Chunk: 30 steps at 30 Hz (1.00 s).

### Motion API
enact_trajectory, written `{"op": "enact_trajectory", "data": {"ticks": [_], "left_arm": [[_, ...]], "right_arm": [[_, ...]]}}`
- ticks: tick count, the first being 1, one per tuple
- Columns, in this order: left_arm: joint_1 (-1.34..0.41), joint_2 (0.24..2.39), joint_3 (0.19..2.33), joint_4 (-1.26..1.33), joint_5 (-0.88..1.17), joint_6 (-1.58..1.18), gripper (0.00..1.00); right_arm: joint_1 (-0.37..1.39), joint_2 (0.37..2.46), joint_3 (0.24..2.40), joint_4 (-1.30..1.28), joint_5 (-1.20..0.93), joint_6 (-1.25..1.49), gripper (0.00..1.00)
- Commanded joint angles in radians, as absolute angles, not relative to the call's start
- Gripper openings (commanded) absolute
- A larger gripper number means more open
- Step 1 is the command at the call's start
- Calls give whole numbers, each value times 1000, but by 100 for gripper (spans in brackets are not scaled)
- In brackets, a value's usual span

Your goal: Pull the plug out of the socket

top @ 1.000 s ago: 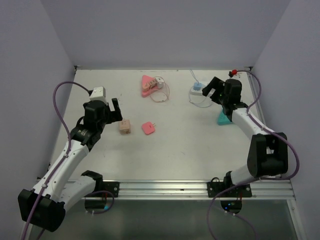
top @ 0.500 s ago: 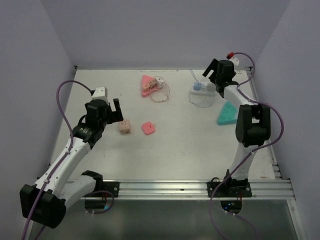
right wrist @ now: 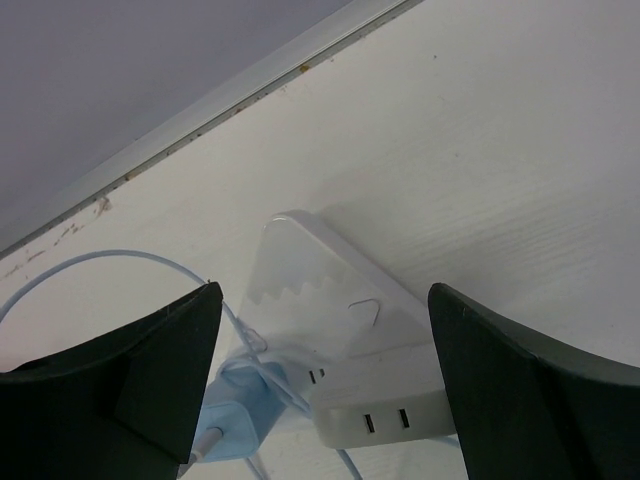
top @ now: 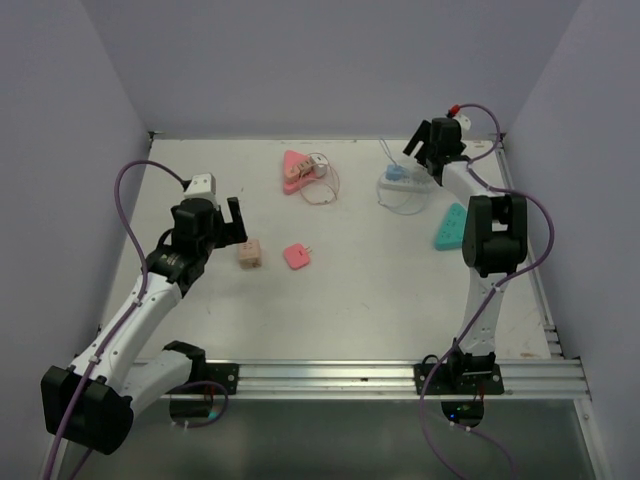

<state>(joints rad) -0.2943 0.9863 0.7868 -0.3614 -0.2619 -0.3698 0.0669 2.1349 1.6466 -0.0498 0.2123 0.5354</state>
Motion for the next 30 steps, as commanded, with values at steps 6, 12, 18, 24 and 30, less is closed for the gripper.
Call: {"op": "enact_trajectory", "data": {"ticks": [6, 12, 18, 24, 30], "left_arm": [[-285, 968, 773, -341, -233, -342, 100], [-285, 963, 770, -341, -227, -344, 100], [-285, 960, 770, -341, -229, -344, 99], [-285, 960, 769, -342, -230, -345, 100], [-285, 965, 770, -342, -230, -345, 100]], "right_arm": [[86, 2043, 1496, -75, 65, 583, 82], [138, 1970, 1408, -74, 5, 632, 81], [227, 1913, 1379, -54, -40, 632, 80], [238, 1847, 1319, -23, -28, 643, 81], [226, 1815, 1289, -5, -74, 640, 82]]}}
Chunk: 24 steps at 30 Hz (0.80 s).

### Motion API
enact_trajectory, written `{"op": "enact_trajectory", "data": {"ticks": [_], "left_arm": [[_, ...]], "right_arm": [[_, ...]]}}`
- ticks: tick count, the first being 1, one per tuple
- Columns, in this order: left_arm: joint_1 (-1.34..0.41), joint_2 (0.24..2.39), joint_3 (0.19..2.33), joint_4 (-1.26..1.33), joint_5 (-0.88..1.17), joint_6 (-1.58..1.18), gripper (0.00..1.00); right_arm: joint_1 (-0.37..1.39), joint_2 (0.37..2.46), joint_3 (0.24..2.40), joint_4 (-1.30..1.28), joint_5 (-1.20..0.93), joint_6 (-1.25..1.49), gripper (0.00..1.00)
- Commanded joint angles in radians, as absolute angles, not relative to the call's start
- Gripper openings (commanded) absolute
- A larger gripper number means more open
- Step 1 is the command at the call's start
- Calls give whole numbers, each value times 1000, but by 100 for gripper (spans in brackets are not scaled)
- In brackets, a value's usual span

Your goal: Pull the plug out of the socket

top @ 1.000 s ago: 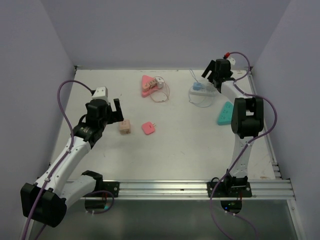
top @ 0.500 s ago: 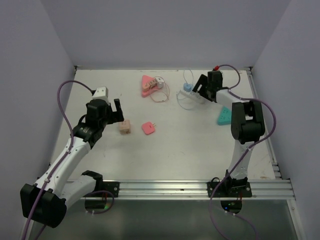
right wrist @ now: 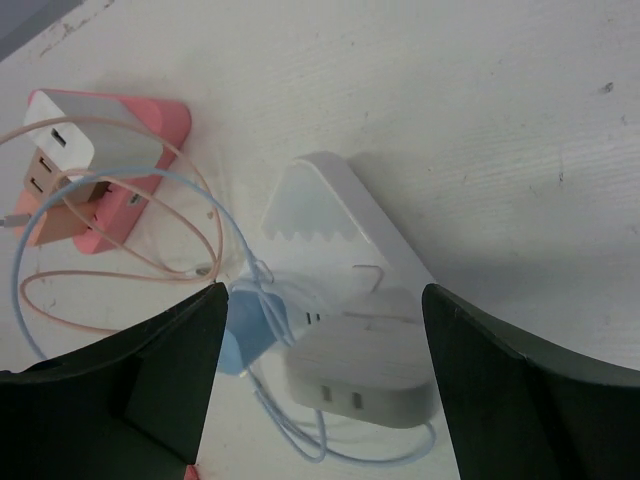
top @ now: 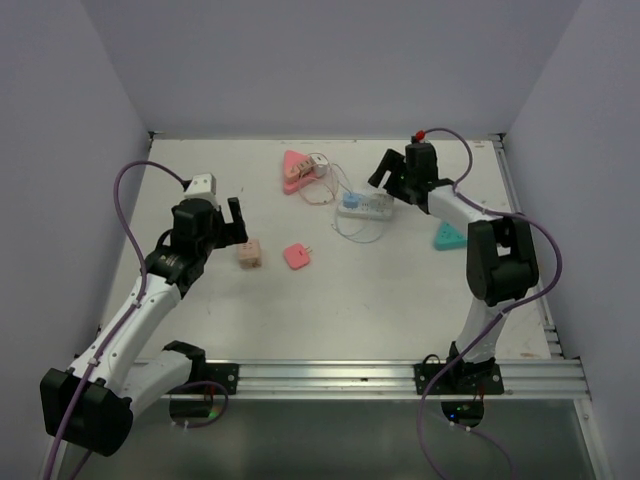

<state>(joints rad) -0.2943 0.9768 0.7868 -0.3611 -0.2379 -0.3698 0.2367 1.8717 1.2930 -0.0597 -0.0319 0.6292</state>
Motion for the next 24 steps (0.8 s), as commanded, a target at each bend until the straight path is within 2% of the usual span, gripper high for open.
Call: {"op": "enact_trajectory", "data": {"ticks": [1, 11, 24], "left_arm": [[-285, 966, 769, -342, -230, -344, 100], [-285, 971, 769, -341, -224, -344, 100], [-284, 973, 770, -341, -218, -345, 100]], "right_arm": [[225, 1815, 1289, -5, -84, 638, 82], [225, 1810, 1209, 28, -181, 634, 82], [290, 1657, 1051, 46, -290, 709, 81]]}}
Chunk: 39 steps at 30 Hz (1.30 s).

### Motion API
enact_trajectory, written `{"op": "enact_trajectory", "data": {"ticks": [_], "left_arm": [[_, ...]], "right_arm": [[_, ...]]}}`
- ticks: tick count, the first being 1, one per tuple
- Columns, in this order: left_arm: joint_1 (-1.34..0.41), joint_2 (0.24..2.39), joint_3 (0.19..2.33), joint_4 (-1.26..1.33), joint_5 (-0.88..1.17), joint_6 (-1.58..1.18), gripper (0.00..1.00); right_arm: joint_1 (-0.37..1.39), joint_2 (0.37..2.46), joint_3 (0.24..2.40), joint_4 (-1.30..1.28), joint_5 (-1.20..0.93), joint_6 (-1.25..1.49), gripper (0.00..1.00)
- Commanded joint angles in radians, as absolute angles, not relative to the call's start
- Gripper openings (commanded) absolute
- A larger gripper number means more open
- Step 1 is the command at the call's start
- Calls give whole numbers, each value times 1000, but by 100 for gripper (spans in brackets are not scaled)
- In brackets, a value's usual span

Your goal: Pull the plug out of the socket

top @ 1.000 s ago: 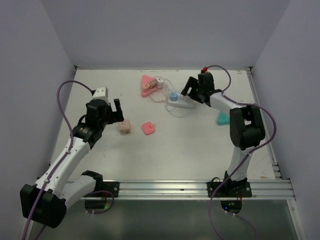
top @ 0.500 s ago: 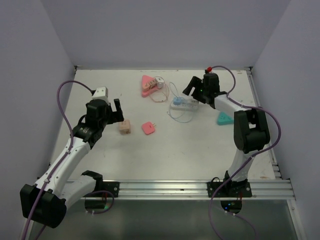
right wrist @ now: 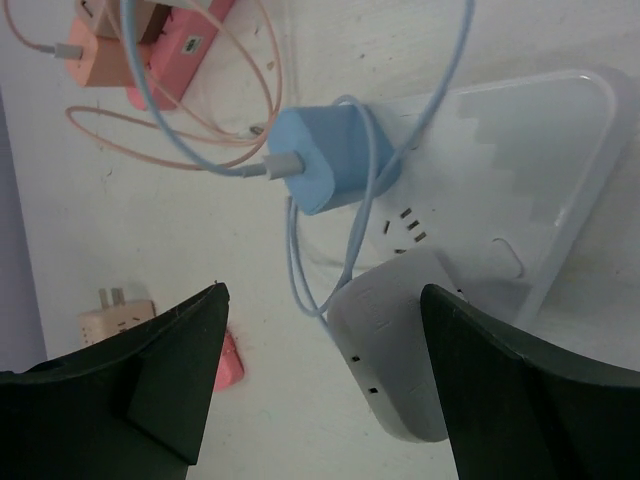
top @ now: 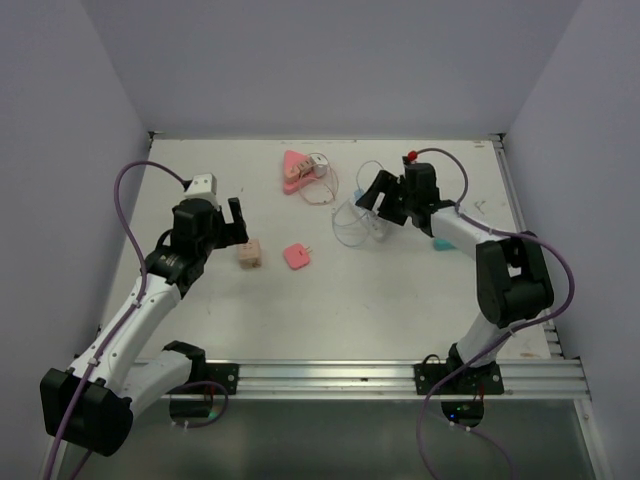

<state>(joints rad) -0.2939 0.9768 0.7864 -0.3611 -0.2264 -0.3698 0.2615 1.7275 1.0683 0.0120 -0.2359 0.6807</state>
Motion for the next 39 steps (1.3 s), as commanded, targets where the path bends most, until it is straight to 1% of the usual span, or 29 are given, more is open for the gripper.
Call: {"op": "enact_trajectory", "data": {"ticks": [1, 2, 6, 11, 18, 21, 24, 31, 39], "left_arm": [[-284, 973, 770, -341, -218, -345, 100], [-284, 974, 770, -341, -216, -345, 99], [-284, 974, 769, -342, -216, -347, 100], [-284, 976, 767, -341, -215, -350, 100], [-284, 979, 767, -341, -216, -348, 100], [-284, 982, 765, -342, -215, -351, 100], [-284, 983, 765, -341, -215, -351, 100], [-284, 994, 767, -342, -215, -350, 100], [-284, 1002, 769, -342, -215, -351, 100]], "right_arm": [[291, 1638, 1043, 55, -293, 716, 81], [291, 1628, 1022, 60, -290, 719, 81], [281, 1551, 951, 54, -122, 727, 81], [253, 1482, 809, 172, -28, 808, 80], [203, 1535, 698, 351, -86, 894, 78], [169, 1600, 638, 510, -135, 952, 75], [158, 1646, 627, 572, -173, 957, 74], [140, 1776, 606, 806, -230, 994, 74], [121, 1922, 601, 933, -248, 1028, 71]]}}
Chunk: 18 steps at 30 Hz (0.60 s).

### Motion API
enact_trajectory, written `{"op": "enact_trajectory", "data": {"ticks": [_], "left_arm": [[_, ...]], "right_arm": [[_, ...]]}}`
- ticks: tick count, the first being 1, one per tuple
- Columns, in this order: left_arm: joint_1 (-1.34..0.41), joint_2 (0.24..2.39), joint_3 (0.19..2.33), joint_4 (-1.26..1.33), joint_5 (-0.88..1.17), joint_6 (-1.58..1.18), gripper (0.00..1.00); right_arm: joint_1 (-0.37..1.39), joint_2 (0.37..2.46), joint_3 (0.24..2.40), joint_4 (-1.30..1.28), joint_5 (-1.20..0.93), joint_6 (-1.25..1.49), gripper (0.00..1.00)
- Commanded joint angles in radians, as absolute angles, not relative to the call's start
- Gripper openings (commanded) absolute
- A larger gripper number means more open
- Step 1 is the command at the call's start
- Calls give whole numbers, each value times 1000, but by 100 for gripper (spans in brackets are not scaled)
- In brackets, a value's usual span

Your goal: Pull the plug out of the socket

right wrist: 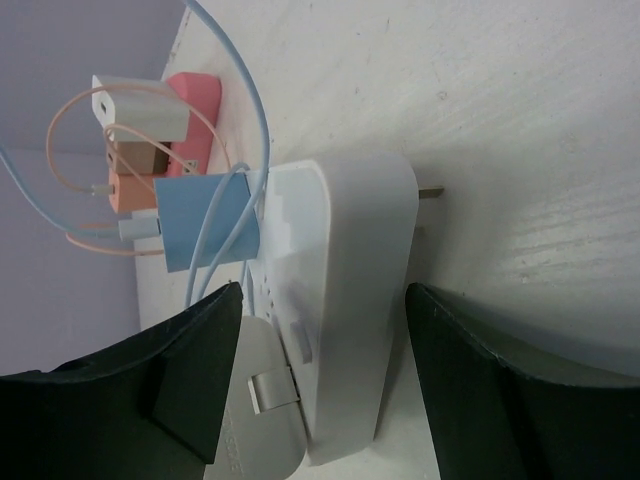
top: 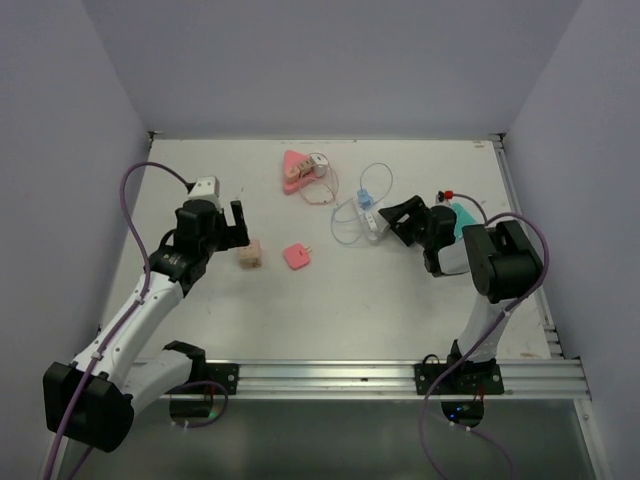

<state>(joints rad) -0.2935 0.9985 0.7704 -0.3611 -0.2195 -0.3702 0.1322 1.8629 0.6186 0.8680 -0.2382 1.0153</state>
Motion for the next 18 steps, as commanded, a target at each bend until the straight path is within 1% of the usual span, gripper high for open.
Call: {"op": "enact_trajectory", "data": {"ticks": [1, 4, 10, 18], "left_arm": [[-284, 1003, 769, -344, -216, -351, 100], [-285, 1003, 769, -342, -215, -350, 99], [-284, 1005, 769, -342, -213, -353, 100], [-284, 1005, 769, -341, -206, -354, 100]], "right_arm": [[120, 1933, 601, 954, -253, 1031, 71], [112, 1991, 604, 1015, -279, 1055, 69], [110, 2031, 603, 1083, -331, 1072, 66], [110, 2051, 617, 1106, -388, 1080, 67]]}}
